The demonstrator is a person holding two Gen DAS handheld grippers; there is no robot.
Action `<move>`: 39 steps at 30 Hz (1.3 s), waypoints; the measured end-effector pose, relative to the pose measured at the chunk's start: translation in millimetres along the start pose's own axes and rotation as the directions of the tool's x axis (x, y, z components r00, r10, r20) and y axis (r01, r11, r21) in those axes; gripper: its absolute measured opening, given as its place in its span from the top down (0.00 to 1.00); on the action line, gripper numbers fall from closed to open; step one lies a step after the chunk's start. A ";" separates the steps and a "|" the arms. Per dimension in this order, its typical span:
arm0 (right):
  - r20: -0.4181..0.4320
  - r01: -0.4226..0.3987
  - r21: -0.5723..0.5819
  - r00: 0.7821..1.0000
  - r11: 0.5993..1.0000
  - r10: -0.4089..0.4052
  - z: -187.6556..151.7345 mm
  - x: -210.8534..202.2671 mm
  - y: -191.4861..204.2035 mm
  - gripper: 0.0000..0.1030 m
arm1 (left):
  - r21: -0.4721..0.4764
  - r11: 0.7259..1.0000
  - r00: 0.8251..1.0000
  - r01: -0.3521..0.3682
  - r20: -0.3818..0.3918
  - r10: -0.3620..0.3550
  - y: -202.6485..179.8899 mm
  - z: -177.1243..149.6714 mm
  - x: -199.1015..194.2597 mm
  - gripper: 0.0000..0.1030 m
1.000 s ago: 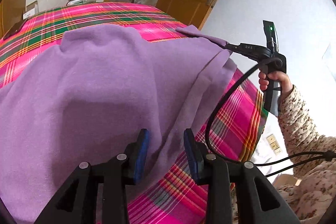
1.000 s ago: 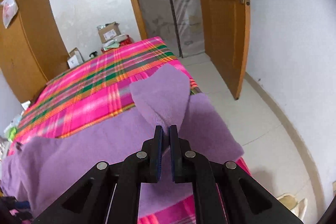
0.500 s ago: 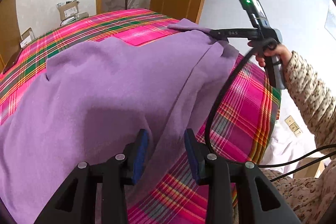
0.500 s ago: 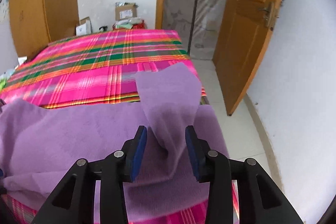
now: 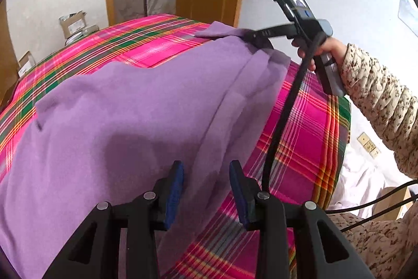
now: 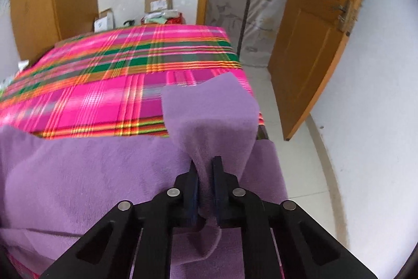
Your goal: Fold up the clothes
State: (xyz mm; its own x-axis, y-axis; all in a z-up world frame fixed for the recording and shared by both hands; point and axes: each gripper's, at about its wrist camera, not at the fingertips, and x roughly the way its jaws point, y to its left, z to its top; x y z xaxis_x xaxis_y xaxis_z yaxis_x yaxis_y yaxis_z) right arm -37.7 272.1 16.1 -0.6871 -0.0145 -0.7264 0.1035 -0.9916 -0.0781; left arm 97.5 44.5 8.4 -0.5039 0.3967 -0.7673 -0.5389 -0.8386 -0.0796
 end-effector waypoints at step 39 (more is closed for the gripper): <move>0.068 -0.114 0.468 0.993 0.876 0.093 -67.3 -34.3 -111.3 0.94 | 0.025 0.998 0.997 0.064 0.042 -0.065 -15.8 5.4 10.2 0.96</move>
State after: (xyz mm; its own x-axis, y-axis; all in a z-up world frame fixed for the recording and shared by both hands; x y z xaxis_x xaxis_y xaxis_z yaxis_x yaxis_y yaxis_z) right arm 22.7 391.6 3.7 -0.7221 -0.1151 -0.6822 -0.1675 -0.9276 0.3339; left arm 97.2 63.8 5.2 -0.4956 0.4653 -0.7334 -0.5864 -0.8022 -0.1126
